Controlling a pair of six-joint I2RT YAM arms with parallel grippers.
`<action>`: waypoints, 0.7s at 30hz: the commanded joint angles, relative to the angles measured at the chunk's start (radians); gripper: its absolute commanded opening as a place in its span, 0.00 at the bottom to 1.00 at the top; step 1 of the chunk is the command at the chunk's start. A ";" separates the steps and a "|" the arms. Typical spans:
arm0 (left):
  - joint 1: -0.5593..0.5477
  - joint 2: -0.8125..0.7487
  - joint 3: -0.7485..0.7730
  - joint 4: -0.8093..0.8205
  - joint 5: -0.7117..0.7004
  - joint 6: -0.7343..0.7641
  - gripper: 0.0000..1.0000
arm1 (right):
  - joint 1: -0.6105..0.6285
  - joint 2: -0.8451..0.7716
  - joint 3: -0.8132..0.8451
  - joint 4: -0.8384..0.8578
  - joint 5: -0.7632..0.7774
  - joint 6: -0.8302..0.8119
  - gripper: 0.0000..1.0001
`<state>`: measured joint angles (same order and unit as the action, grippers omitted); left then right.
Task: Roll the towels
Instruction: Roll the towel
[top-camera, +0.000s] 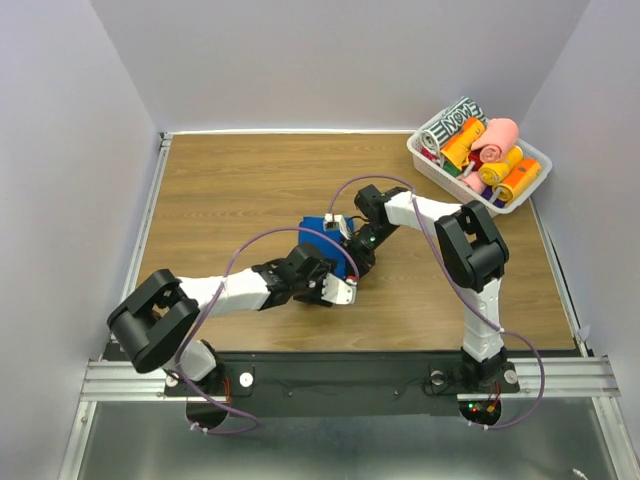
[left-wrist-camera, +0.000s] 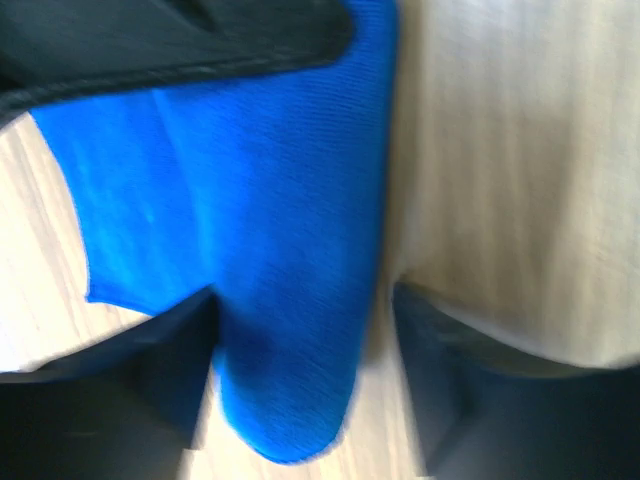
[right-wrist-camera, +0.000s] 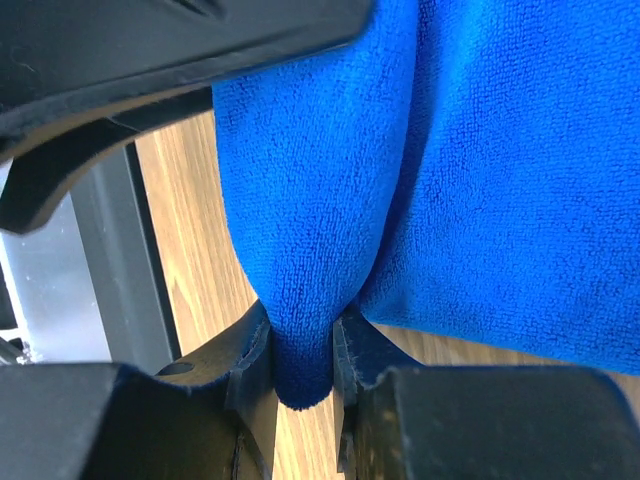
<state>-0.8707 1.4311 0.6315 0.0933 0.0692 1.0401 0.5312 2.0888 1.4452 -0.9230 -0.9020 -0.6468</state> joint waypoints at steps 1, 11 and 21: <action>-0.004 0.029 0.062 -0.016 -0.019 -0.043 0.65 | -0.011 0.017 0.027 -0.082 0.041 -0.054 0.04; 0.002 0.083 0.145 -0.231 0.185 -0.132 0.32 | -0.075 -0.006 0.081 -0.080 0.063 -0.053 0.55; 0.153 0.308 0.396 -0.527 0.420 -0.169 0.34 | -0.258 -0.255 0.029 0.113 0.060 0.064 0.99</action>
<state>-0.7692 1.6539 0.9638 -0.2203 0.3473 0.9028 0.2928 1.9980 1.4902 -0.9070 -0.8593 -0.6258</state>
